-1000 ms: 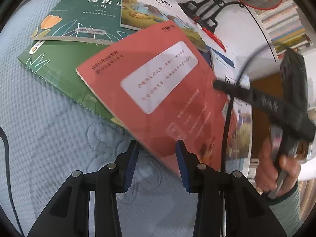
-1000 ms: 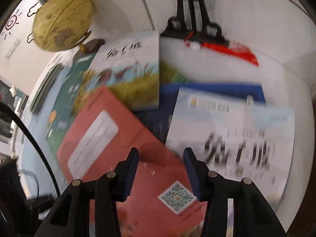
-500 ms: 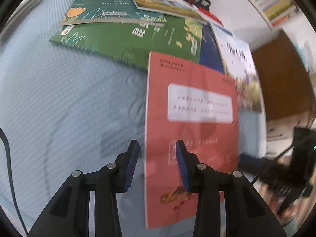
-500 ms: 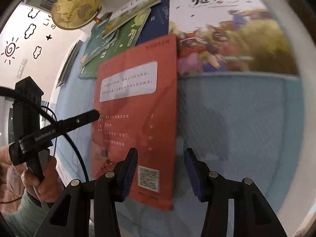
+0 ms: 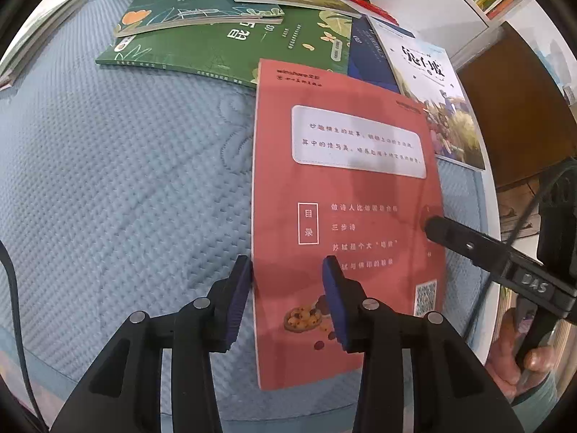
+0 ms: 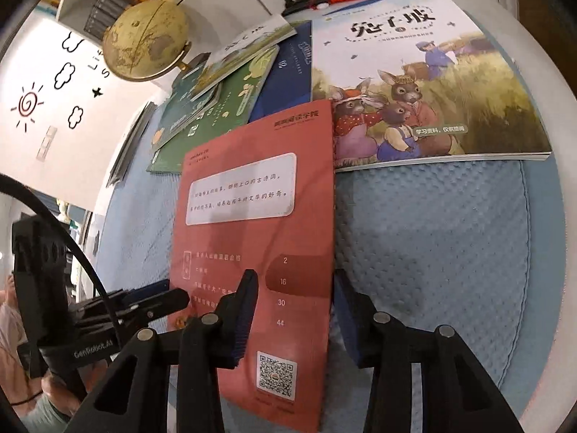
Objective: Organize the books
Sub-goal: 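Grasp the red book with the right gripper and flip it face up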
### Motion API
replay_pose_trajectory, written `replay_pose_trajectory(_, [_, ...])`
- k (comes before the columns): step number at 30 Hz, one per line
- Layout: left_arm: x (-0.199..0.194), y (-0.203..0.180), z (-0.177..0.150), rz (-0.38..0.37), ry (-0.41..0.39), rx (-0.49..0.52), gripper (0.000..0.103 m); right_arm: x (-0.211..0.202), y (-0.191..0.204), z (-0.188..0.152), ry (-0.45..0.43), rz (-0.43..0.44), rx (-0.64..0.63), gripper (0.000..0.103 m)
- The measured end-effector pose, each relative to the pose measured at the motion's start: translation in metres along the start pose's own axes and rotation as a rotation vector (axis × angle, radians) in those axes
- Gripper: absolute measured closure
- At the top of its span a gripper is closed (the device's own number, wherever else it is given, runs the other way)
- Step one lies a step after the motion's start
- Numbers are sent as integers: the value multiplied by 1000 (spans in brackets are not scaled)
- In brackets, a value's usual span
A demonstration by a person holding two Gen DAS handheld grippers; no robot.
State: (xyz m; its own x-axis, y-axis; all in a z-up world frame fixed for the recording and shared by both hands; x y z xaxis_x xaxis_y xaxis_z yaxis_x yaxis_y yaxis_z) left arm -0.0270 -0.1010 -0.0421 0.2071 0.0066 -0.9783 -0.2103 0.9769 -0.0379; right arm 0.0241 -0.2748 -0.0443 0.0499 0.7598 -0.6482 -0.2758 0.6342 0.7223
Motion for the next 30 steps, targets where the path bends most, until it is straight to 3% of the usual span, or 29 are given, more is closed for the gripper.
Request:
replay_pose_trajectory(5, [0, 0, 0, -11, 0, 3, 65, -26, 8, 0, -43, 280, 138, 61])
replay_pose_trajectory(8, [-1, 4, 1, -46, 14, -4, 65, -37, 20, -1, -71, 361, 180, 61])
replay_pose_trajectory(22, [-31, 50, 10, -138, -18, 4, 65, -44, 105, 5, -177, 333, 128, 60])
replay_pose_trajectory(27, [-57, 84, 15, -161, -78, -36, 65, -36, 141, 7, -190, 479, 133, 60])
replay_pose_trajectory(30, [-71, 120, 23, -145, -118, -91, 65, -16, 173, 5, -149, 561, 129, 60])
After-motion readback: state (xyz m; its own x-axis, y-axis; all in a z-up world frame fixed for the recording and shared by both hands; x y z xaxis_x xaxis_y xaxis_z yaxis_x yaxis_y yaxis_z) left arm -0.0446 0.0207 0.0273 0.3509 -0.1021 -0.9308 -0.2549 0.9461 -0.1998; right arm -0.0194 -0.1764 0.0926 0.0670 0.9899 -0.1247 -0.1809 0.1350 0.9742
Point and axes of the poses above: each gripper's, at about its wrist camera, not at the fingertips, and x roughly the way its jaws point, y to its left, z to its top, the point moved 7 cm from there along x, roughly the way its jaws point, and after that the axes turned 15 degrees about z, right-handed, at the moved point
